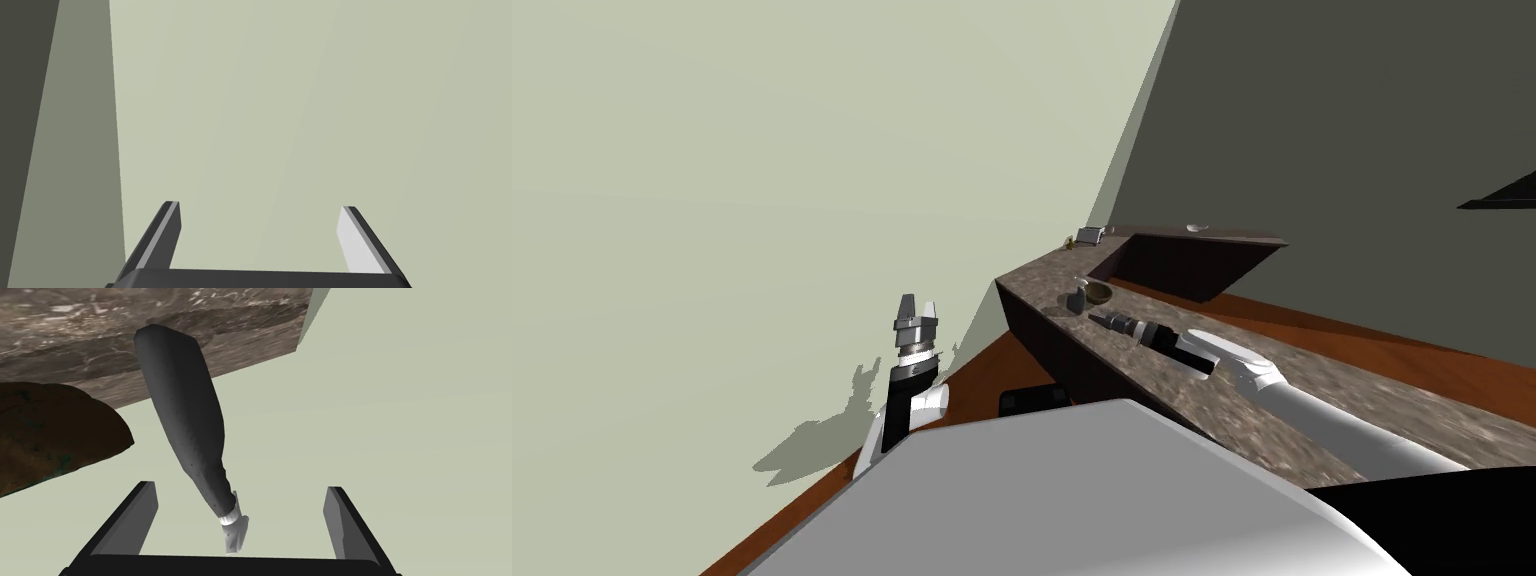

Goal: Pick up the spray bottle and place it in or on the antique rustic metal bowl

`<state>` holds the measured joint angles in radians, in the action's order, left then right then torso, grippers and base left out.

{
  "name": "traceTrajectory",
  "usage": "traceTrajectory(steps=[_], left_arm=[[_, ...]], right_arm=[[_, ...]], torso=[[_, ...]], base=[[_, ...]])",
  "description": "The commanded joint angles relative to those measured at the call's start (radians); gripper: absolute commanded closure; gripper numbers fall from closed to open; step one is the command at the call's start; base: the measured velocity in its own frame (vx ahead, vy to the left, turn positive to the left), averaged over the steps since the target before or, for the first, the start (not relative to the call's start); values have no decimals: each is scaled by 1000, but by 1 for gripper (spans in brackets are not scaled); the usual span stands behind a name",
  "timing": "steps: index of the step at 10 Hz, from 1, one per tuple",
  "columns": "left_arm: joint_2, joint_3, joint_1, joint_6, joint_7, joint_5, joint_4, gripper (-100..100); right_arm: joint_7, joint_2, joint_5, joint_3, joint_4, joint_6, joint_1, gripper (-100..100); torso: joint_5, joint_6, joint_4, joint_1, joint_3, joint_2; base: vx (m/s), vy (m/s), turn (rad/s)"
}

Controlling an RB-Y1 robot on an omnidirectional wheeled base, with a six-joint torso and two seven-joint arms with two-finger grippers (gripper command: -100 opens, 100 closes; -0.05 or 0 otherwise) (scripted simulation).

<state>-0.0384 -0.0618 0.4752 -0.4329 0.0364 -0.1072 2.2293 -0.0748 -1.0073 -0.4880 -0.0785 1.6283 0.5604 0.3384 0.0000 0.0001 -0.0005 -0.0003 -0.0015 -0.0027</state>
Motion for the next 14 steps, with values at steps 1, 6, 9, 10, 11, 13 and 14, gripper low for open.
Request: traceTrajectory(steps=[1,6,9,10,11,13,14], left_arm=[[0,0,0,0,0,0,0,0],[0,0,0,0,0,0,0,0],[0,0,0,0,0,0,0,0],[0,0,0,0,0,0,0,0],[0,0,0,0,0,0,0,0],[0,0,0,0,0,0,0,0],[0,0,0,0,0,0,0,0]], right_arm=[[17,-50,-9,-11,-39,-7,-19,-100],[56,-167,-25,-42,-106,-30,-64,-100],[79,-221,-30,-61,-137,-42,-90,-100],[90,-241,-31,-70,-149,-48,-101,-100],[81,-230,-30,-66,-141,-45,-96,-100],[82,-233,-30,-67,-141,-47,-97,-100],[82,-233,-30,-67,-140,-47,-97,100]], torso=[[0,0,0,0,0,0],[0,0,0,1,1,1],[0,1,0,2,1,1],[0,1,0,2,1,1],[0,0,0,3,1,1],[0,1,0,1,1,2],[0,1,0,1,1,2]], base=[[0,-10,254],[4,1,172],[1,12,167],[2,21,185],[3,6,41],[0,0,0],[0,0,0]])
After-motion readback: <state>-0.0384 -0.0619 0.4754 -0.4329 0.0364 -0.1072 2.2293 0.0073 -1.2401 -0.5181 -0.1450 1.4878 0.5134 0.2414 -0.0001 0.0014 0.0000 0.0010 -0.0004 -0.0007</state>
